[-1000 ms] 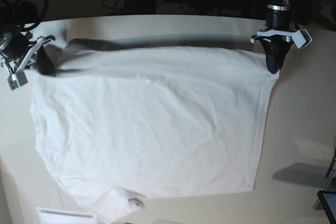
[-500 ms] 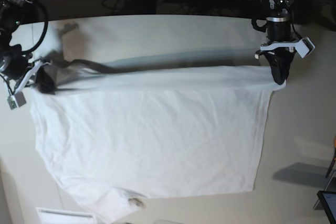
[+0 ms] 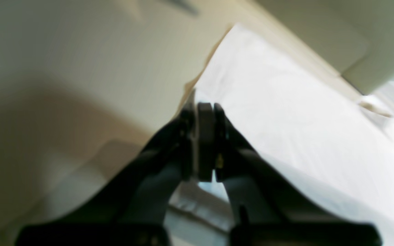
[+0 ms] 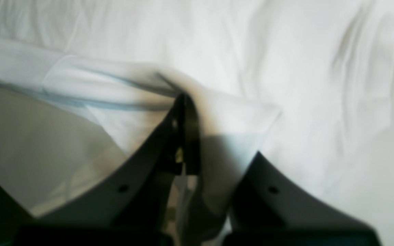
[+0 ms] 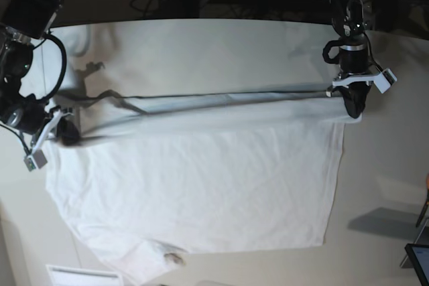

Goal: Fold the T-shirt properly

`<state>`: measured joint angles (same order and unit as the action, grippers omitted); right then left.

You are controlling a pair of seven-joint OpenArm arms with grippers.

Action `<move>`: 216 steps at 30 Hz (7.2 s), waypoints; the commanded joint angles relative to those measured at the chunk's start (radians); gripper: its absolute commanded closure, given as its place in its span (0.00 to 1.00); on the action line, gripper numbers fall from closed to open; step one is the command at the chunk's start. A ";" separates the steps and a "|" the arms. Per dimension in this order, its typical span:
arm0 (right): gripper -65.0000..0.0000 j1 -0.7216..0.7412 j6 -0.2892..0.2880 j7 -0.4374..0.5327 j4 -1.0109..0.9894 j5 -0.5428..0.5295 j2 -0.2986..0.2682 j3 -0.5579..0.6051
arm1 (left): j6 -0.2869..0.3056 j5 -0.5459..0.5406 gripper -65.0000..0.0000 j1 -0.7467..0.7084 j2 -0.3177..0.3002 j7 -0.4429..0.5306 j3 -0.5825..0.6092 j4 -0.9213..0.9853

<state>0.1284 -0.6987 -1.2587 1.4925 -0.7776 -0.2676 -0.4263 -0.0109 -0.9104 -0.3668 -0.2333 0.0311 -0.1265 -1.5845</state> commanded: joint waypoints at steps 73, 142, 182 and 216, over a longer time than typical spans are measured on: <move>0.52 0.231 0.001 0.328 -0.358 0.002 -0.051 0.212 | 0.002 0.164 0.80 0.472 0.028 0.022 0.000 0.451; 0.88 0.095 0.001 0.164 -0.223 -0.004 0.024 0.215 | 0.002 0.167 0.77 0.503 0.094 0.022 -0.115 0.494; 0.92 0.457 0.001 0.302 -0.533 0.000 0.060 0.452 | 0.002 0.172 0.77 0.447 0.042 0.020 -0.120 0.427; 0.26 0.024 0.001 0.004 -0.034 -0.125 0.138 0.151 | 0.007 0.173 0.77 0.328 -0.056 -0.081 -0.121 0.264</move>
<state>0.1287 -0.6914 -1.2804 1.4425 -0.8692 -0.1257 -0.2737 -0.0120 -0.7368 -0.0551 -0.2741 -0.0780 -0.2451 -1.3010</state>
